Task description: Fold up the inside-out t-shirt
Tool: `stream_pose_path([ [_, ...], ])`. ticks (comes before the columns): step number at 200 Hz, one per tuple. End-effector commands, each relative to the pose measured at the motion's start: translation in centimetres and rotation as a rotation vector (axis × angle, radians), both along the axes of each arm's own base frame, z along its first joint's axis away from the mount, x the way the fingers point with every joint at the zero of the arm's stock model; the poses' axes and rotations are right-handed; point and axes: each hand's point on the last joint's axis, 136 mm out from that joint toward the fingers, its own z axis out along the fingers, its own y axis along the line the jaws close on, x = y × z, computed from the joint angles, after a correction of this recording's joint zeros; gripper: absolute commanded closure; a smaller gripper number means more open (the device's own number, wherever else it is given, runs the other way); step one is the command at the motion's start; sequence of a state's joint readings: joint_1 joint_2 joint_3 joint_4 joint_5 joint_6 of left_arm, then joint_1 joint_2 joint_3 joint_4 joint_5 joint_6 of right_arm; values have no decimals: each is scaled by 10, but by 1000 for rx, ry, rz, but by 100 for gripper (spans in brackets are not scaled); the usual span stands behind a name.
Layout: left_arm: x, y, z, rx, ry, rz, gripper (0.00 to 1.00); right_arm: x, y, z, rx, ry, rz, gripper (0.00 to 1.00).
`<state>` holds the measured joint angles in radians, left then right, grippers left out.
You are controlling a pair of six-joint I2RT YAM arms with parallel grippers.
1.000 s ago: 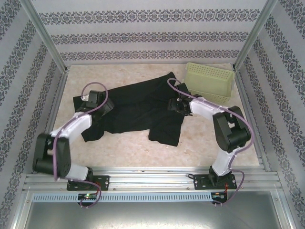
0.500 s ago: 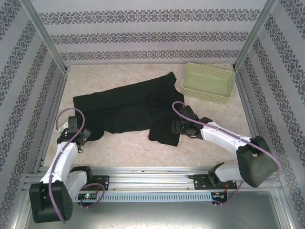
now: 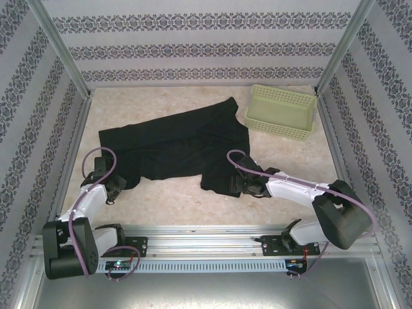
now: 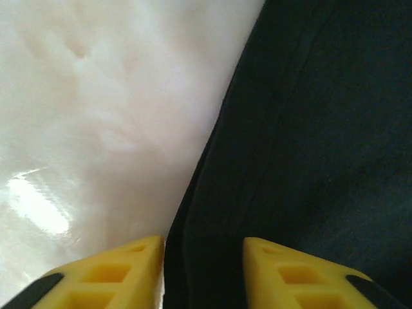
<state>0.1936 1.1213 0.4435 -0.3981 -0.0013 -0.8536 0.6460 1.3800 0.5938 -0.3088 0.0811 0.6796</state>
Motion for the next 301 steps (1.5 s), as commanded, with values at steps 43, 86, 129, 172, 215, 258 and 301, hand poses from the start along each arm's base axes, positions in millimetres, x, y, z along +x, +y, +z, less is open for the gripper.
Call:
stream_pose_path([
  [43, 22, -7, 2, -55, -77, -52, 94, -8, 35, -17, 25, 53, 31, 34],
  [86, 18, -6, 11, -33, -100, -70, 100, -22, 45, -22, -22, 80, 56, 51],
  [129, 15, -8, 20, -22, -129, -82, 100, -35, 41, -22, -77, 86, 41, 67],
  [172, 4, -7, 29, 0, -142, -80, 100, -36, 11, 5, -173, 2, -13, 100],
  [215, -26, -2, 46, 43, -160, -7, 100, -41, -28, 63, -205, -126, -55, 100],
  [258, -21, 6, 72, 82, -219, 27, 100, -13, -17, 126, -133, -239, -31, 100],
  [301, 38, 30, 111, 146, -275, 57, 100, 70, -12, 174, -121, -318, -40, 100],
])
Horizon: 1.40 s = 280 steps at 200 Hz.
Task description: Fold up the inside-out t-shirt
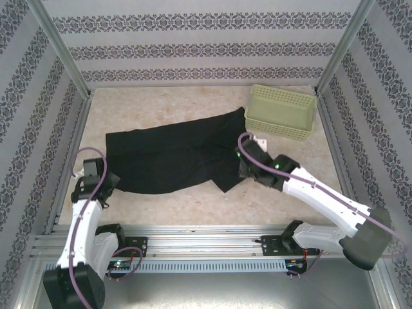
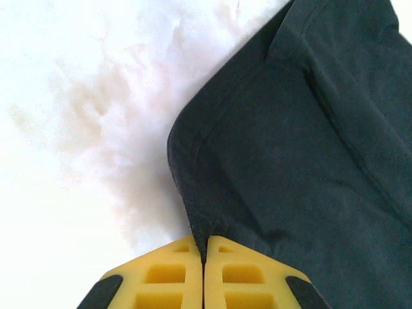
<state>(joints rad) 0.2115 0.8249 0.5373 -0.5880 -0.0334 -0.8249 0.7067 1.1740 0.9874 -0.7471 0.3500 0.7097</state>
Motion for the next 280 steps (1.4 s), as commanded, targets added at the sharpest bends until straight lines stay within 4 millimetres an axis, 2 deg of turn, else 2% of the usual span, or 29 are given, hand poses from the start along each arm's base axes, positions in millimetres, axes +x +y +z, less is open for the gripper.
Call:
stream_pose_path([
  [1, 40, 20, 37, 62, -92, 51, 100, 41, -2, 19, -60, -42, 42, 100],
  [18, 65, 30, 43, 72, -91, 70, 100, 77, -2, 27, -74, -46, 33, 100],
  [49, 100, 46, 40, 48, -102, 124, 100, 137, 2, 32, -104, -46, 19, 100],
  [86, 141, 56, 34, 13, -103, 136, 100, 195, 11, 9, -122, 4, 9, 100],
  [127, 161, 67, -1, -19, -16, 148, 100, 238, 21, -18, -138, 32, 12, 100],
  [139, 169, 67, -12, -43, -10, 127, 99, 248, 22, -25, -134, 31, 10, 87],
  [147, 173, 69, -18, -45, 0, 125, 90, 254, 20, -28, -137, 35, 4, 74],
  [154, 177, 71, -22, -43, 2, 113, 82, 259, 17, -30, -143, 37, -1, 70],
  [167, 180, 76, -28, -52, 40, 101, 66, 263, 10, -31, -163, 54, -8, 64],
  [183, 178, 80, -23, -41, 64, 92, 47, 261, 7, -23, -193, 51, 3, 52],
  [199, 169, 78, -8, -8, 34, 88, 36, 249, 8, -10, -196, 20, 22, 47],
  [207, 164, 74, 2, 18, 14, 80, 31, 240, 7, -11, -189, 17, 26, 45],
  [225, 156, 56, 22, 91, -1, 26, 29, 219, 7, -11, -135, 12, 22, 40],
  [236, 152, 44, 31, 126, -11, -5, 28, 204, 7, -22, -101, 29, 23, 36],
  [262, 150, 3, 35, 153, -53, -112, 28, 180, 9, -45, -42, 57, 35, 30],
  [280, 153, -25, 26, 146, -57, -183, 30, 171, 7, -65, -47, 90, 33, 29],
])
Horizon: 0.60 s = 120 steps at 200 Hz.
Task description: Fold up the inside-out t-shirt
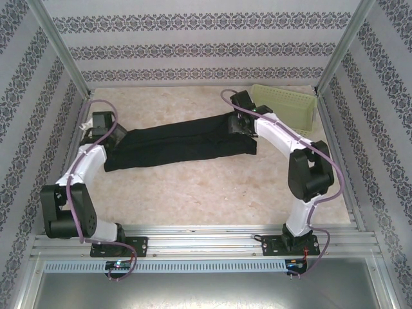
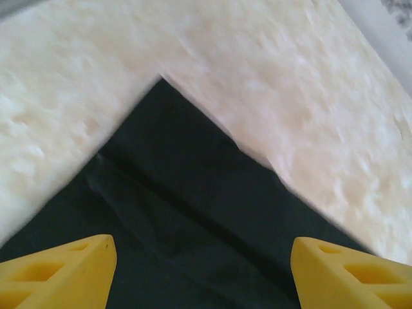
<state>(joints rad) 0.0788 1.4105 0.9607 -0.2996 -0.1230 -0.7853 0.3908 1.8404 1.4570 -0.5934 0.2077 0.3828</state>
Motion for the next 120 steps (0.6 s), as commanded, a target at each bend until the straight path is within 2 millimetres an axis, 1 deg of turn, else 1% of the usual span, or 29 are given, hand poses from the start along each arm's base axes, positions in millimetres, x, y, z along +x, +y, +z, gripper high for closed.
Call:
stream_pose_path([
  [1, -6, -24, -22, 40, 50, -75, 30, -5, 11, -16, 53, -1, 4, 29],
  [12, -1, -34, -34, 16, 64, -98, 31, -7, 8, -27, 45, 19, -7, 28],
  [20, 3, -39, -47, -4, 84, -117, 31, -7, 8, -33, 41, 29, -10, 27],
  [30, 8, -38, -62, -6, 129, -118, 30, -6, 7, -42, 32, 46, -13, 26],
  [49, 14, -25, -90, -21, 205, -88, 29, -5, 6, -59, 2, 86, -24, 25],
  [68, 7, 0, -113, -79, 240, -14, 28, -10, 9, -76, -3, 130, -30, 24],
  [81, -4, 17, -121, -83, 282, 28, 27, -16, 14, -86, 2, 162, -26, 24],
  [100, -20, 34, -124, -97, 300, 82, 23, -28, 23, -95, 7, 194, -14, 23],
  [111, -27, 41, -122, -109, 277, 116, 15, -36, 30, -95, 13, 203, -2, 20],
  [120, -31, 47, -119, -116, 259, 137, 12, -42, 32, -92, 11, 201, 1, 18],
])
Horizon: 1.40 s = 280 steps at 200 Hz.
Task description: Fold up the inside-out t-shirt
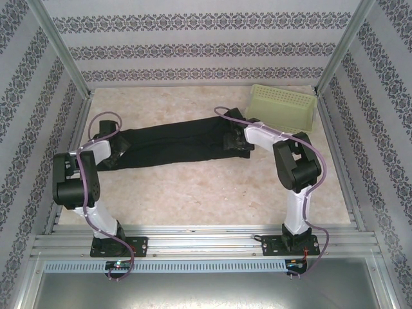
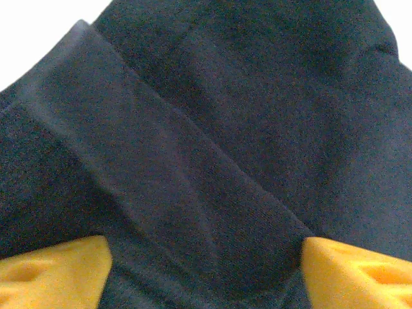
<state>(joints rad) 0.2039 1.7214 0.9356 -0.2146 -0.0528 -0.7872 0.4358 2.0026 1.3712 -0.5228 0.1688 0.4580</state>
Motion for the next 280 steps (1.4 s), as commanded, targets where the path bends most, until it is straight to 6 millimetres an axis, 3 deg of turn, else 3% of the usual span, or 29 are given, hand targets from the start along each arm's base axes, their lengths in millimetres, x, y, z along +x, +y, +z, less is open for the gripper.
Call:
stream_pose_path([
  [1, -24, 11, -4, -18, 18, 54, 12, -19, 13, 2, 17, 25, 5, 18],
  [34, -16, 13, 13, -29, -31, 42, 9, -10, 16, 33, 33, -59, 19, 8],
  [39, -14, 13, 15, -34, -37, 38, 9, -6, 17, 37, 35, -71, 24, 3],
  [64, -13, 13, 16, -30, -32, 28, 8, 13, 28, 50, 71, -104, 39, 2],
  [110, -15, 14, 10, -27, -23, 35, 8, 37, 31, 19, 56, -40, -15, 2],
  [138, -19, 16, 4, -43, -19, 55, 8, 37, 34, -4, 46, 21, -33, 4],
  [163, -22, 18, 1, -47, -18, 67, 8, 32, 50, -16, 69, 62, -4, 9],
  [213, -28, 17, -1, -56, -26, 85, 8, 24, 74, -28, 117, 102, 24, 47],
  [230, -30, 15, -2, -62, -27, 90, 8, 23, 75, -27, 110, 99, 32, 66],
  [254, -36, 13, -4, -72, -30, 98, 8, 22, 60, -7, 45, 38, 31, 89],
  [280, -45, 5, -6, -98, -49, 101, 7, 16, 37, 28, -35, -50, 27, 100],
])
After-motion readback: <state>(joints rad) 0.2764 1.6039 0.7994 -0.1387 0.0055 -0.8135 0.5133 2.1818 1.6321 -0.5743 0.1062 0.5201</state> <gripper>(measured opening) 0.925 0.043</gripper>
